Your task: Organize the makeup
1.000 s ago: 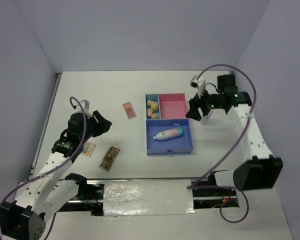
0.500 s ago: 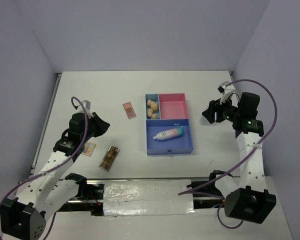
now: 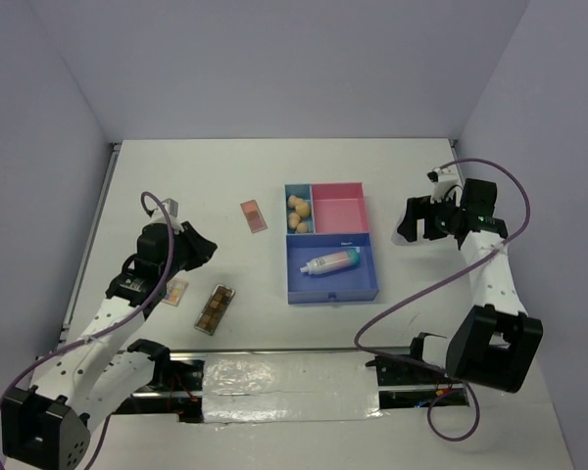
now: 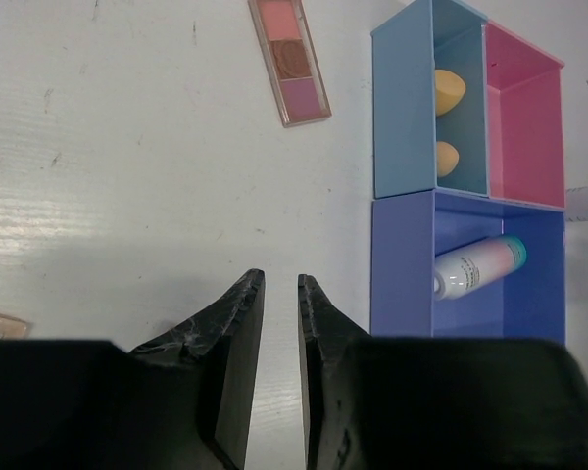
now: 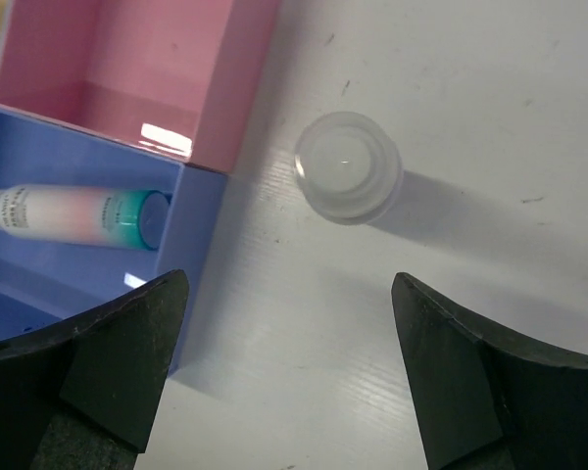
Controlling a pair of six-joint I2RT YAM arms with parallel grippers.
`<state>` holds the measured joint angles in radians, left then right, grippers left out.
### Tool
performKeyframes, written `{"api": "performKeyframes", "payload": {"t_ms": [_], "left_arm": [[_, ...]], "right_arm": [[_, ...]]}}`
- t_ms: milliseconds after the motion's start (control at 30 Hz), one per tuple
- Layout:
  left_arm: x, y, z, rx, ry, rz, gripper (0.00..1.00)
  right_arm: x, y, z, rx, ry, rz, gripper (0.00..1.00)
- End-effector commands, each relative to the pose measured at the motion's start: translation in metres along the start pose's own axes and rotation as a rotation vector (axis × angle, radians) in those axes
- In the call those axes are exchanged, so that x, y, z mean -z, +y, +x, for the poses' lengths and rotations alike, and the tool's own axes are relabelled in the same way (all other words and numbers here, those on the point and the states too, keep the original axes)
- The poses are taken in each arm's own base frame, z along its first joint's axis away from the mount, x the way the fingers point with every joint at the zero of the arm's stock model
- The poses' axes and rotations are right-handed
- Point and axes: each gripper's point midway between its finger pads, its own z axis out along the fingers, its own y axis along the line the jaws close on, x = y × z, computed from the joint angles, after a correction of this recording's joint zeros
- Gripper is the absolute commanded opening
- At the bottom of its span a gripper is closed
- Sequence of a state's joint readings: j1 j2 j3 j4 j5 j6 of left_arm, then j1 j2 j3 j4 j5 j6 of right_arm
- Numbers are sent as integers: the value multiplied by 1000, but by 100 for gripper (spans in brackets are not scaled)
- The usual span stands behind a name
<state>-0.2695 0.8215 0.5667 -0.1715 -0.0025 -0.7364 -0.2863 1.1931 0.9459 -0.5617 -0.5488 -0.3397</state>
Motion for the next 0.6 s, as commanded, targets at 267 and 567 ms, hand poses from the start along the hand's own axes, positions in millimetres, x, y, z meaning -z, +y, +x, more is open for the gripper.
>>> {"api": "performKeyframes", "payload": {"t_ms": [267,567], "left_arm": [[0,-9,-12,8,-39,33,35],[-2,-10,-13,9,-35,32,35]], "right_arm": [[-52,-46,-3,40,-17,53,88],[-81,-52,-3,48,-2,2,80]]}}
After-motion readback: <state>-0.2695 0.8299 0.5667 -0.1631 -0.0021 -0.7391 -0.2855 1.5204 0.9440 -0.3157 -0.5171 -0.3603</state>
